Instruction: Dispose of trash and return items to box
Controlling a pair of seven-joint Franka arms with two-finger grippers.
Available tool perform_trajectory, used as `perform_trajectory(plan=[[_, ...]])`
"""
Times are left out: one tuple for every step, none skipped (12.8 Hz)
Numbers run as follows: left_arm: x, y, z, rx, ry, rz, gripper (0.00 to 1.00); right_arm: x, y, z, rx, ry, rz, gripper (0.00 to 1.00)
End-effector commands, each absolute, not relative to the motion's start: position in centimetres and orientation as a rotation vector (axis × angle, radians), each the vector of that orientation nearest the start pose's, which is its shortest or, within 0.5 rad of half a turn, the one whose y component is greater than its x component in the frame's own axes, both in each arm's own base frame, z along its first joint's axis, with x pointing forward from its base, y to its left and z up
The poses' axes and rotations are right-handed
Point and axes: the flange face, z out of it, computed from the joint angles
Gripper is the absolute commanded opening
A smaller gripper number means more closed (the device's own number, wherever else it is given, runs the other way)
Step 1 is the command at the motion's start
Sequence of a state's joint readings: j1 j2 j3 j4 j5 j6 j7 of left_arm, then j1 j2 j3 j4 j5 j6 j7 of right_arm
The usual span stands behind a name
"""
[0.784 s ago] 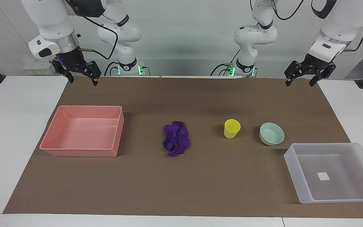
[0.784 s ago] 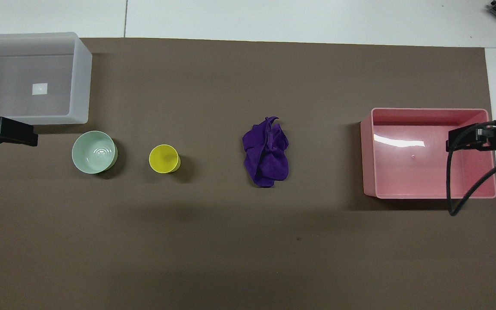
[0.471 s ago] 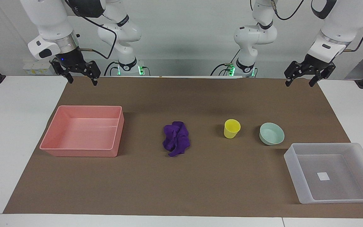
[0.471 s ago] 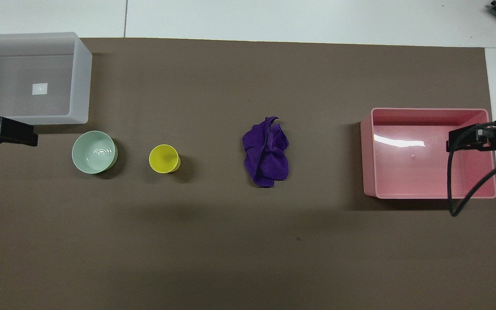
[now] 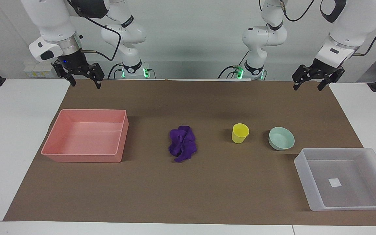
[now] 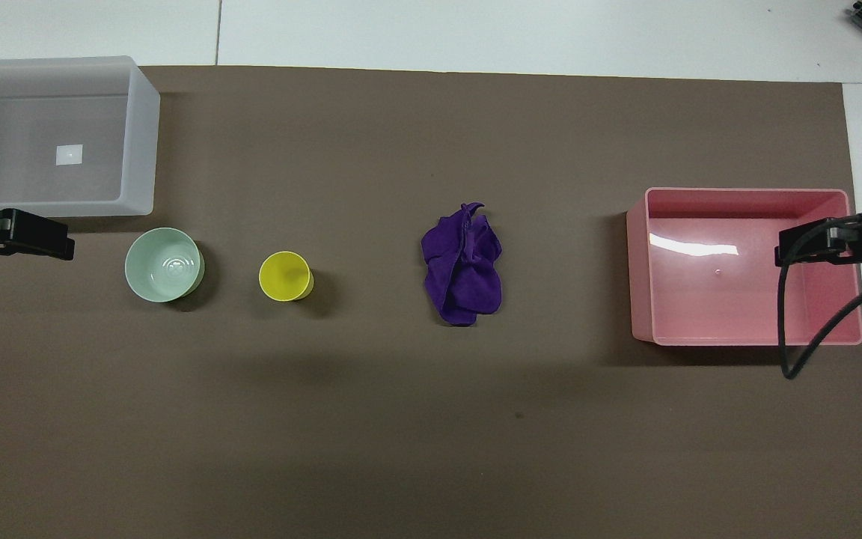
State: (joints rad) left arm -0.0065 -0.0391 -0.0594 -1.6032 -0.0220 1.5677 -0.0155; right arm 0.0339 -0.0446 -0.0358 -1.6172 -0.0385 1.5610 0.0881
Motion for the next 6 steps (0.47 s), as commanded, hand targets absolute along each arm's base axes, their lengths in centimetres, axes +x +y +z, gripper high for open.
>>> perform_trajectory(plan=[[53.7,-3.2,62.4,-3.152,0.093,-0.053,1.0,52.7,-0.6,62.3,-3.158,0.097,0.041,1.0],[53.9,-3.3,61.9,-3.153,0.093,-0.067,1.0,52.7,-0.9,62.2,-3.156,0.104,0.041,1.0],[54.2,-3.2,60.7,-3.152,0.092,-0.079,1.0,52.7,-0.9,62.2,-3.156,0.104,0.043,1.0],[54.5,-3.3,59.6,-3.152,0.091,-0.089,1.0,52.7,-0.9,62.2,-3.156,0.106,0.046,1.0],[55.0,-3.1,58.6,-3.152,0.086,-0.101,1.0,52.7,-0.9,62.2,-3.156,0.104,0.043,1.0],[55.3,-2.5,57.5,-3.152,0.068,-0.111,1.0,52.7,-0.9,62.2,-3.156,0.104,0.046,1.0]])
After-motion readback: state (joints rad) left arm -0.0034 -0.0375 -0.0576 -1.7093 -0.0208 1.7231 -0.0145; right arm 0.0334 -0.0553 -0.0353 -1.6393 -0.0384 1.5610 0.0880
